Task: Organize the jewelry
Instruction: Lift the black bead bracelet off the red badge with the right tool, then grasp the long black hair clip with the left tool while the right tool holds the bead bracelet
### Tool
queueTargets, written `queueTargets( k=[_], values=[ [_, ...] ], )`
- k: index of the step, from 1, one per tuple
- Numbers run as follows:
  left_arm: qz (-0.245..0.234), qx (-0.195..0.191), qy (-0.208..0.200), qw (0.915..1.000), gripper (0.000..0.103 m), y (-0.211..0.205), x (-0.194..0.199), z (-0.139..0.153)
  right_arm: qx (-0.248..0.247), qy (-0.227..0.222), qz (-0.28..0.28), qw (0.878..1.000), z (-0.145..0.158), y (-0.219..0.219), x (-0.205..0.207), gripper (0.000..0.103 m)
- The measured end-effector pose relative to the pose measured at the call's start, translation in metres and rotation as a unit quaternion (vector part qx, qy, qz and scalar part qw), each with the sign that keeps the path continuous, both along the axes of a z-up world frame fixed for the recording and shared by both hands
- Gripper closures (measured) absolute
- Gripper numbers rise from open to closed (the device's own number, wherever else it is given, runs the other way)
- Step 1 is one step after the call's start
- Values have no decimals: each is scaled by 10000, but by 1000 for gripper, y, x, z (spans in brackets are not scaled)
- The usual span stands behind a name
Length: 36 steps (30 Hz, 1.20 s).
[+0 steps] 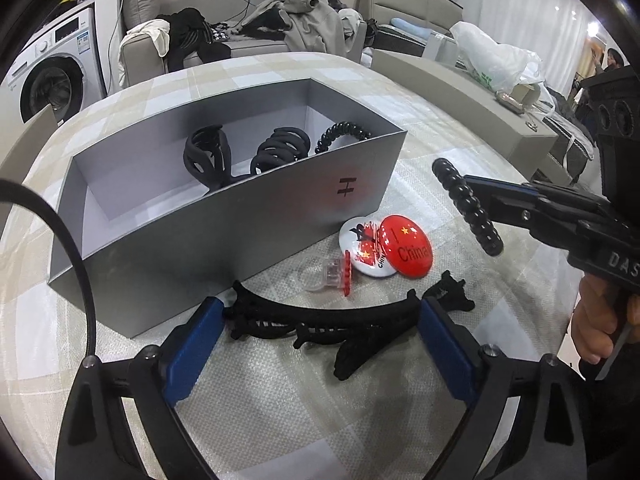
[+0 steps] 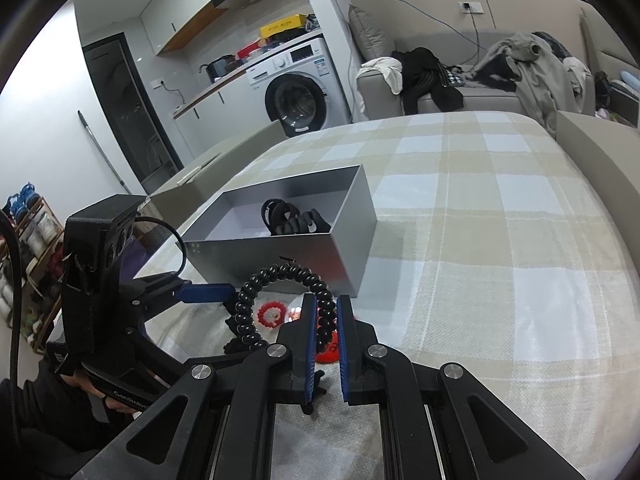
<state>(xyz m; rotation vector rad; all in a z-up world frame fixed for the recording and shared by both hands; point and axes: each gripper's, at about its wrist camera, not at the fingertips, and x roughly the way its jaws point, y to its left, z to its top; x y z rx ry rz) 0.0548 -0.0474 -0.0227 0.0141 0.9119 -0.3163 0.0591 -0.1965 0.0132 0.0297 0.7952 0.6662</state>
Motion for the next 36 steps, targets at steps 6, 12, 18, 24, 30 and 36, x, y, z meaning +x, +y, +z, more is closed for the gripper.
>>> queueTargets(
  k=[6, 12, 18, 24, 30, 36],
  values=[
    [-30, -80, -378, 9992, 9, 3, -15, 12, 45, -33, -33, 10000, 2, -2, 0, 94],
    [86, -132, -796, 9967, 9, 6, -21, 28, 162, -122, -62, 9998, 6, -4, -1, 94],
    [348, -257, -1161, 9923, 9, 17, -22, 40, 263, -267, -86, 9993, 15, -2, -2, 94],
    [603, -236, -1466, 9871, 9, 26, -20, 58, 363, -374, -146, 9985, 31, 6, 6, 94],
    [878, -288, -1654, 9819, 9, 41, -11, 76, 490, -514, -194, 9973, 50, 18, 18, 94],
    [1182, -143, -1792, 9766, 9, 54, 1, 76, 586, -642, -204, 9960, 60, 31, 32, 94]
  ],
)
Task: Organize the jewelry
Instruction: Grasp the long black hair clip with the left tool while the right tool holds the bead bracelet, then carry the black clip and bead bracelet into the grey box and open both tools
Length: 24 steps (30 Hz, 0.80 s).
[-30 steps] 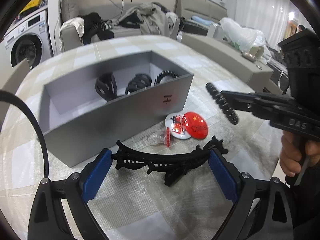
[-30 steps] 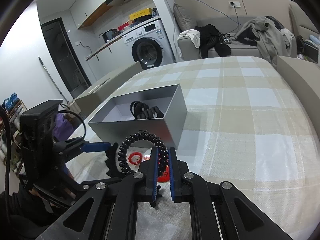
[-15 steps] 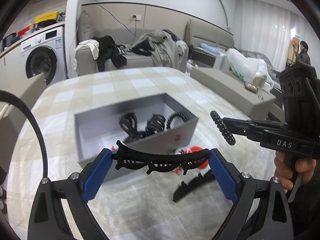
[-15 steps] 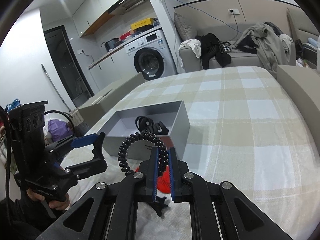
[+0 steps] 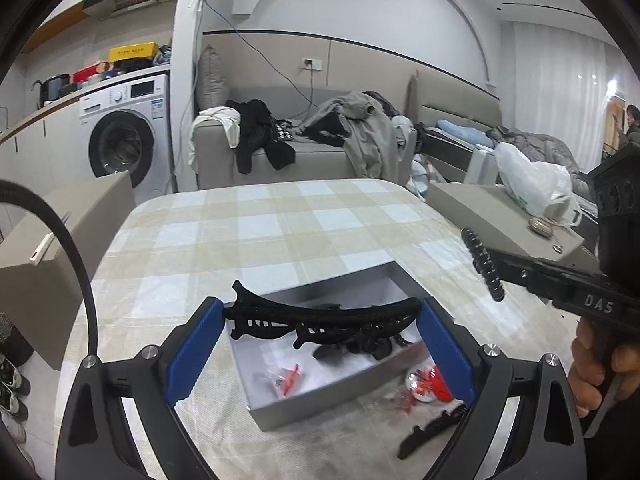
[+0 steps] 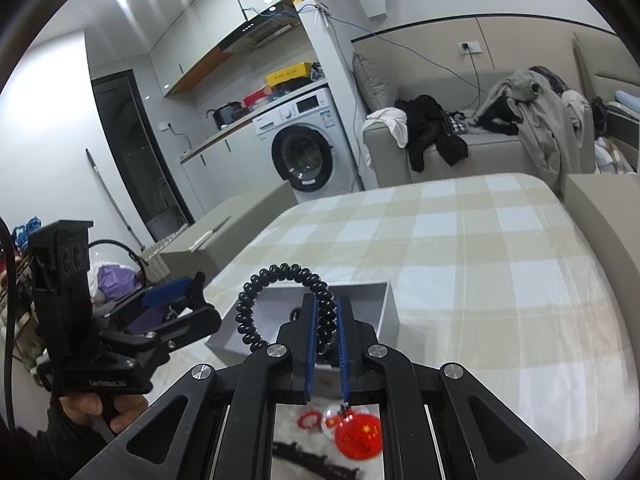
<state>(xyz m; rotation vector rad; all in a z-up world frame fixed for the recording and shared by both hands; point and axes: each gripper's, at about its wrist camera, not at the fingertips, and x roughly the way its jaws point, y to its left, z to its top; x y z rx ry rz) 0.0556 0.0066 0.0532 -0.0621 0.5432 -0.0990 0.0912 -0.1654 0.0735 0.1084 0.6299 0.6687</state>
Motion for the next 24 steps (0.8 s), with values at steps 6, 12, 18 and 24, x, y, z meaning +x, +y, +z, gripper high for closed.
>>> queueTargets(
  k=[6, 12, 18, 24],
  values=[
    [156, 2, 29, 9999, 9, 9, 4, -9, 134, 297, -25, 9995, -16, 7, 18, 94],
    [181, 10, 68, 9998, 9, 9, 6, -14, 11, 484, -43, 9988, -32, 10, 23, 94],
    [185, 168, 13, 9997, 9, 5, 3, -15, 212, 614, -44, 9979, -34, 6, 23, 94],
    [174, 263, 76, 9995, 9, 2, 6, -21, 184, 704, -164, 9972, -41, 6, 25, 94]
  ],
)
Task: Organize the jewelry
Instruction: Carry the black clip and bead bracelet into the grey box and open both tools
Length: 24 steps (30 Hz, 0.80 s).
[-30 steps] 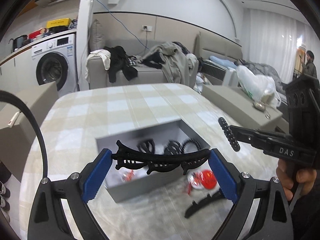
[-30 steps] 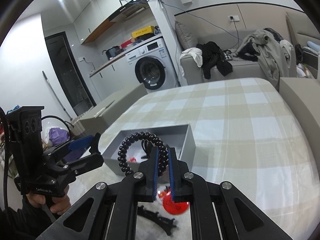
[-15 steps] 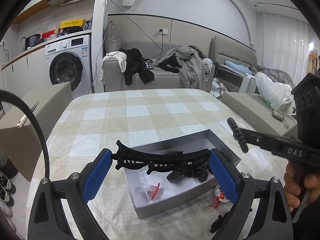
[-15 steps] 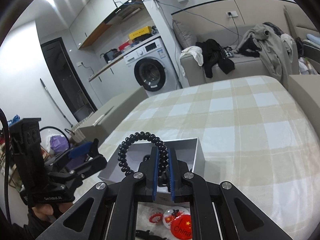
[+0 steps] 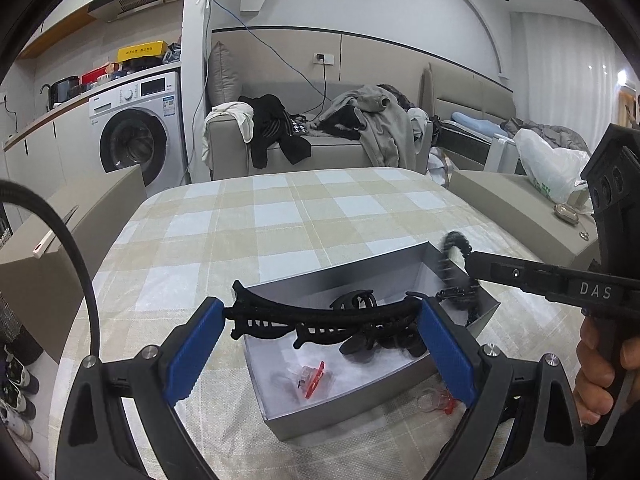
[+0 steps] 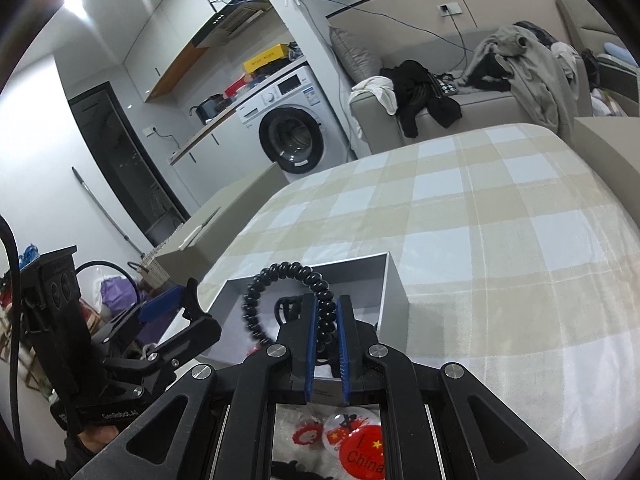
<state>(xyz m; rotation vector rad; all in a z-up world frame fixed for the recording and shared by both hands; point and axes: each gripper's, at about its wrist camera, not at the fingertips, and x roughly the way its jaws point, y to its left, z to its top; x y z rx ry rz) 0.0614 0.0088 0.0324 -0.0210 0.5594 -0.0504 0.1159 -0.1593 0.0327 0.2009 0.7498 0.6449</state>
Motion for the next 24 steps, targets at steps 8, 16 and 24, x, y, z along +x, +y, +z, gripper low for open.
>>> queueTargets(
  k=[8, 16, 24],
  values=[
    [3, 19, 91, 10000, 9, 0, 0, -4, -42, 41, 8, 10000, -2, 2, 0, 94],
    [-30, 43, 128, 9999, 9, -4, 0, -3, -69, 8, 99, 9999, 1, 4, -4, 86],
    [-104, 42, 207, 9997, 1, -7, 0, -3, -2, -163, 213, 9996, 5, 2, -9, 55]
  ],
)
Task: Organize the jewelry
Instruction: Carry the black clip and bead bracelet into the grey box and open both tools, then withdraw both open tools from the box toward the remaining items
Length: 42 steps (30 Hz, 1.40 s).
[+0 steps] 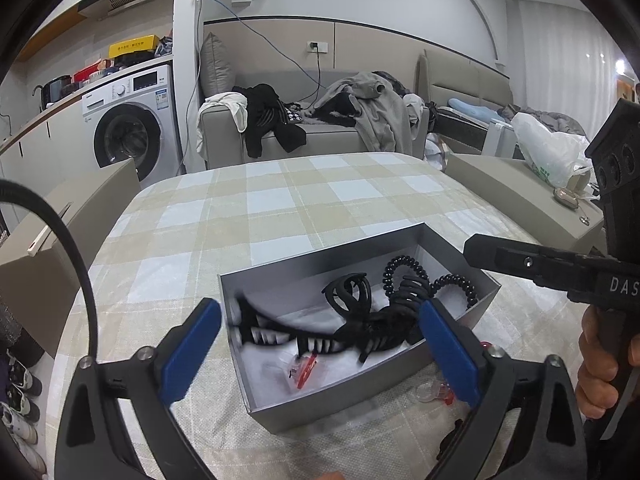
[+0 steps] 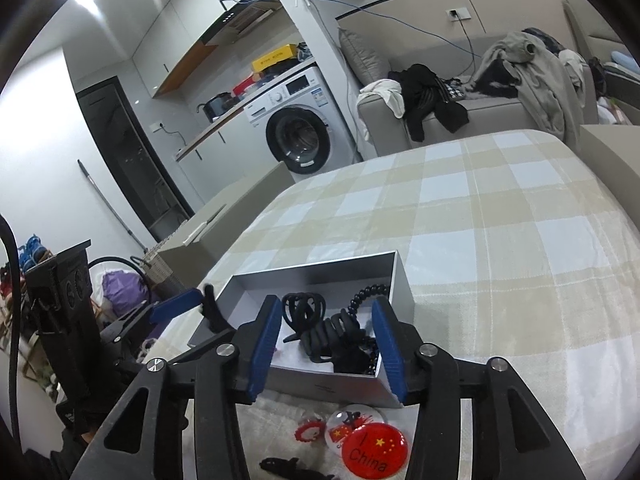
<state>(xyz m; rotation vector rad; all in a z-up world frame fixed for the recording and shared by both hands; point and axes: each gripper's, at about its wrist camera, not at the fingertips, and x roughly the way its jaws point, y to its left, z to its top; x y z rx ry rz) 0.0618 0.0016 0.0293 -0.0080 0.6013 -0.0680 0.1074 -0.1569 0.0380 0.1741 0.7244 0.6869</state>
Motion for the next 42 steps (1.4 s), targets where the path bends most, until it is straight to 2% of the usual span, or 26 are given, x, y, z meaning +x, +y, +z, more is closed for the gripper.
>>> queueTargets(
  k=[6, 10, 14, 18, 26, 34, 37, 42],
  values=[
    [-24, -99, -67, 9999, 1, 2, -3, 5, -12, -26, 55, 10000, 1, -4, -2, 35],
    [-54, -186, -13, 9998, 1, 2, -6, 8, -217, -119, 134, 9996, -2, -13, -12, 30],
    [-129, -249, 2, 9996, 1, -4, -12, 15, -502, -91, -19, 9987, -4, -29, -24, 16],
    [-228, -344, 128, 9991, 1, -7, -18, 15, -391, -68, -219, 9990, -2, -49, -33, 4],
    [-394, -232, 555, 9974, 1, -20, -34, -11, -669, 239, -580, 9958, -17, -63, -36, 3],
    [-516, -109, 763, 9957, 1, -37, -43, -31, -1221, 255, -391, 9914, -34, -52, -57, 3],
    [-564, -42, 794, 9952, 1, -40, -45, -32, -1202, 308, -284, 9919, -38, -50, -62, 3],
    [-554, -28, 786, 9954, 1, -40, -48, -32, -926, 185, -520, 9942, -34, -66, -74, 3]
  ],
)
